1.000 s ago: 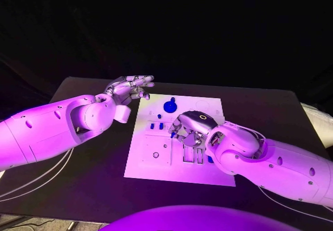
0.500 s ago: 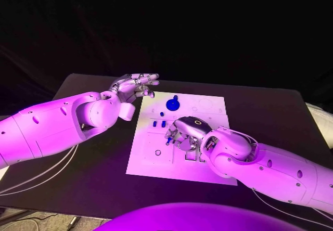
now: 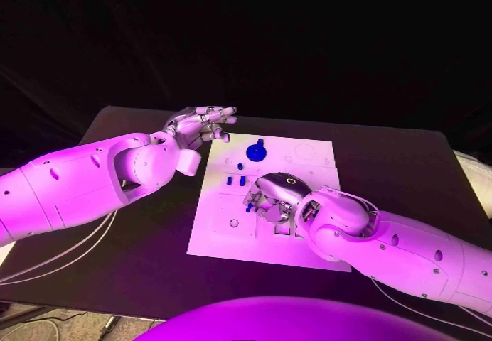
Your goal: Assemble the parts on the task board
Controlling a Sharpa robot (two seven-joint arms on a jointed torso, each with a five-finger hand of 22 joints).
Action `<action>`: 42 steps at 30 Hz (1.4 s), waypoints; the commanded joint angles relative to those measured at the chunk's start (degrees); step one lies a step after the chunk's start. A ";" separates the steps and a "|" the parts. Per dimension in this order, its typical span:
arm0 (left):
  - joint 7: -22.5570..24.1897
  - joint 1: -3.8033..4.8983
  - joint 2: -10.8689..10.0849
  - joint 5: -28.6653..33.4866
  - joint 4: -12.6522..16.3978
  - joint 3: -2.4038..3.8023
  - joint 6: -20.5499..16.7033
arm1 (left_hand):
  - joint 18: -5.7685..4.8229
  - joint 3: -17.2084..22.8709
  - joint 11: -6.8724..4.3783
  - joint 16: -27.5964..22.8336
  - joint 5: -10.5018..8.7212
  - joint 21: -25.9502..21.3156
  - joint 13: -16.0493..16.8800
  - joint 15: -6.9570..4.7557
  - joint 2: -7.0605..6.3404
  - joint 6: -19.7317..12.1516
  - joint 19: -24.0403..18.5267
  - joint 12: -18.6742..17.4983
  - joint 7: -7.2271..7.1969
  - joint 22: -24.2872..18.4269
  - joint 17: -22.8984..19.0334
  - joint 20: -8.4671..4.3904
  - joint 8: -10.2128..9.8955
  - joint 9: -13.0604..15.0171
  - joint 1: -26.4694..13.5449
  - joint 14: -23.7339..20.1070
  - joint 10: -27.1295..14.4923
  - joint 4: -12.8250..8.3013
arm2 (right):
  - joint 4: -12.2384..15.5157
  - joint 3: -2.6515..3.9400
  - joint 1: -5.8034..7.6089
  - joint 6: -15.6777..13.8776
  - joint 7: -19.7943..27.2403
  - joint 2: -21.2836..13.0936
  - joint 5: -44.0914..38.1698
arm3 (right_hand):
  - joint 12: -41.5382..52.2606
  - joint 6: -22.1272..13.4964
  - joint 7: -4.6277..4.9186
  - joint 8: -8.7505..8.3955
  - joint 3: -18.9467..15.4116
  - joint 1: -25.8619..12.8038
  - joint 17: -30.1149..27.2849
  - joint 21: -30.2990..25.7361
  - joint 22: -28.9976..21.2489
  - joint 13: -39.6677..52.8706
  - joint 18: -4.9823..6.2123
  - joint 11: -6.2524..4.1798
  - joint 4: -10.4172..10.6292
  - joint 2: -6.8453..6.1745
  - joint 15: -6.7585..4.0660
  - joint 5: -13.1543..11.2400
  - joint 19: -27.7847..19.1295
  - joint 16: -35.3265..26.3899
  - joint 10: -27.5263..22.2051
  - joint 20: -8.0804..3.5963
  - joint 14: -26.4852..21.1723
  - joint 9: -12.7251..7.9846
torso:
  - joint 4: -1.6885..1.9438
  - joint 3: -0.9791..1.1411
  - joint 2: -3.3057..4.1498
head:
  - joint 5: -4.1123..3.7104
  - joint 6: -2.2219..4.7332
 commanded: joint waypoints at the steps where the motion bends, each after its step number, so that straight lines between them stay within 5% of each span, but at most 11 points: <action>1: 0.33 0.01 0.09 -0.15 0.03 0.03 1.24 | 0.61 -0.37 -0.08 0.30 -0.08 -0.23 0.07 0.05 0.21 -0.46 0.15 0.18 0.05 -0.05 -0.05 0.19 0.24 -0.08 0.47 -0.24 -0.26 -0.11 | -0.19 -0.12 -0.12 2.24 -0.13 0.23 -0.88 | -0.05 -0.03 0.51 0.33 0.12 -0.37 -0.06 -0.19 -0.05 0.03 -0.24 -0.08 -0.35 0.24 0.45 0.16 -0.38 0.14 0.62 0.15 2.74 0.05 | 0.00 -0.01 0.01 | 0.01 -0.15; 14: 0.26 -0.01 0.10 -0.26 -0.04 0.02 1.40 | 0.61 -0.37 -0.08 0.30 -0.08 -0.23 0.07 0.05 0.21 -0.46 0.15 0.18 0.05 -0.05 -0.05 0.19 0.24 -0.08 0.47 -0.24 -0.26 -0.11 | -0.80 -0.49 -0.13 3.52 -1.54 0.67 -2.38 | -0.32 -0.39 0.63 0.22 -0.03 -0.96 -0.29 -0.38 -0.45 0.01 -0.15 0.07 -0.68 0.03 0.60 -0.13 -0.72 0.07 0.21 0.31 2.66 0.01 | 0.00 -0.04 -0.01 | -0.01 -0.33; 19: 0.23 -0.02 0.09 -0.27 -0.02 0.02 1.42 | 0.61 -0.46 -0.06 0.31 -0.08 -0.28 0.07 0.06 0.27 -0.53 0.16 0.22 0.06 -0.09 -0.09 0.20 0.23 -0.09 0.56 -0.26 -0.36 -0.11 | -1.03 -0.72 -0.12 2.90 -1.59 0.73 -2.21 | -0.69 -5.20 1.71 -0.08 -1.61 -3.93 -2.19 -2.10 -3.26 -0.19 0.29 1.50 -0.22 -1.91 1.93 1.04 -2.55 -1.07 -6.00 1.29 2.11 -1.19 | -0.03 -0.02 -0.03 | -0.01 -0.36; 24: 0.19 -0.02 0.04 -0.28 -0.01 0.02 1.43 | 0.60 -0.54 -0.04 0.31 -0.08 -0.32 0.07 0.07 0.31 -0.58 0.17 0.26 0.08 -0.12 -0.12 0.21 0.23 -0.10 0.63 -0.28 -0.44 -0.12 | -1.02 -0.84 -0.12 1.06 -1.46 0.54 -2.08 | -0.47 -8.14 1.55 -0.01 -3.56 -4.74 -4.08 -3.42 -5.12 -0.09 0.68 2.12 -0.56 -2.71 2.34 1.54 -3.46 -2.28 -10.42 1.94 1.60 -1.94 | -0.02 -0.02 -0.05 | -0.09 -0.37; 33: 0.04 -0.02 -0.10 -0.20 -0.19 0.02 1.48 | 0.60 -0.54 -0.04 0.31 -0.08 -0.32 0.07 0.07 0.31 -0.58 0.17 0.26 0.08 -0.12 -0.12 0.21 0.23 -0.10 0.63 -0.28 -0.44 -0.12 | 1.06 -0.83 -0.19 -5.36 -0.97 -1.10 -0.52 | 0.28 -7.54 2.12 0.35 -4.29 -4.45 -4.35 -3.67 -5.39 0.08 0.71 2.26 -0.99 -2.14 2.42 2.65 -3.34 -2.38 -10.47 2.08 1.58 -1.81 | -0.14 0.05 -0.06 | -0.27 -0.12; 37: -0.03 -0.02 -0.16 -0.19 -0.20 0.01 1.59 | 0.60 -0.54 -0.04 0.31 -0.08 -0.32 0.07 0.07 0.31 -0.58 0.17 0.26 0.08 -0.12 -0.12 0.21 0.23 -0.10 0.63 -0.28 -0.44 -0.12 | 3.22 -0.29 -0.21 -6.92 -1.02 -3.05 1.21 | 0.66 -7.26 2.27 0.38 -4.42 -4.44 -4.21 -3.59 -5.26 0.10 0.68 2.27 -1.08 -2.03 2.44 2.95 -3.16 -2.25 -9.95 2.10 1.64 -1.78 | -0.08 -0.01 -0.04 | -0.44 -0.03; 42: 0.04 -0.02 -0.30 -0.37 -0.20 0.01 1.54 | 0.60 -0.65 -0.03 0.32 -0.08 -0.38 0.07 0.09 0.36 -0.64 0.18 0.31 0.09 -0.16 -0.16 0.22 0.23 -0.10 0.73 -0.32 -0.55 -0.13 | 6.48 1.46 -0.12 -6.79 -2.35 -6.88 2.60 | 0.93 -7.25 2.05 0.29 -4.87 -4.74 -4.31 -3.65 -5.36 0.08 0.70 2.17 -1.09 -2.41 2.41 2.98 -3.14 -2.26 -9.61 2.10 1.65 -1.81 | -0.24 0.01 -0.08 | -0.65 0.22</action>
